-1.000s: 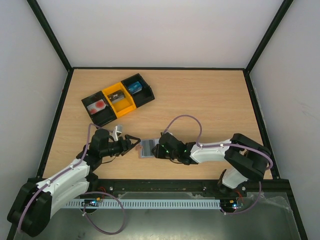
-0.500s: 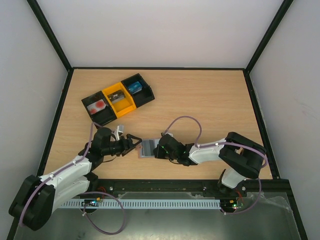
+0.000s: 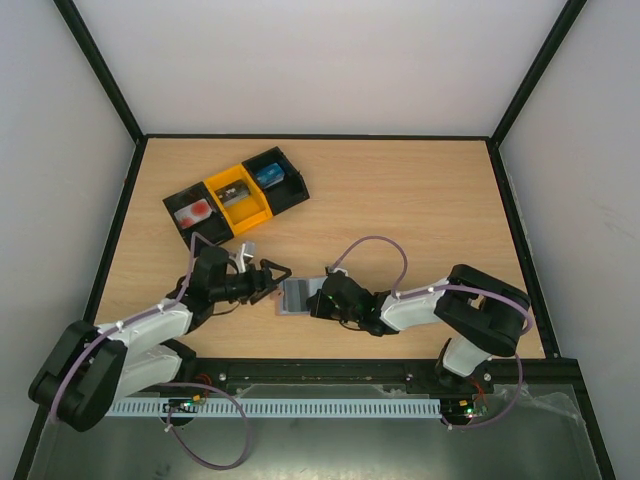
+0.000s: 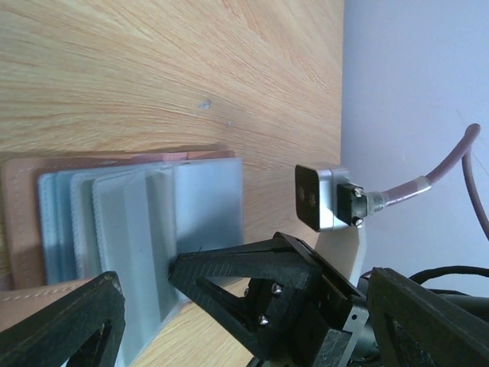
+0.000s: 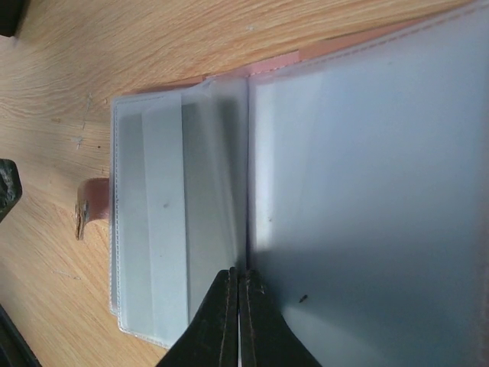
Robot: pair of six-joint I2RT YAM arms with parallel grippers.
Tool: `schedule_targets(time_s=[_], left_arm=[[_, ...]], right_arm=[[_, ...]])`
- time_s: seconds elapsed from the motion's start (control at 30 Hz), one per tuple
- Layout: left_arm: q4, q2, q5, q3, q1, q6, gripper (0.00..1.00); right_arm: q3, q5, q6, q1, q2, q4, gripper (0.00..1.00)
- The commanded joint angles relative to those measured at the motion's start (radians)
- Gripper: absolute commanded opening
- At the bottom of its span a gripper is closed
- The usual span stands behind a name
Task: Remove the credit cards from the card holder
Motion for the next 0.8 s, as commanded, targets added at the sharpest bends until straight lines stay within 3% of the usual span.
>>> schedule_targets(time_s=[0.0,0.37,0.57,0.77], left_arm=[[0.114,0.044,0.035,0.040,-0.020,0.010,0.88],[0.114,0.182,-0.001,0.069,-0.078,0.070,0.93],[0.024,0.188,-0.061,0.095,-0.095,0.120,0.93],[0.036,0.217,-0.066,0.091,-0.096,0.116,0.94]], right_arm=[[-0.028,-0.002,0.020,0.007,0.022,-0.002,0.02],[-0.039,0.008,0.028,0.008,0.004,0.009,0.02],[-0.049,0.009,0.034,0.008,0.000,0.013,0.02],[-0.054,0.009,0.038,0.007,-0.008,0.022,0.02]])
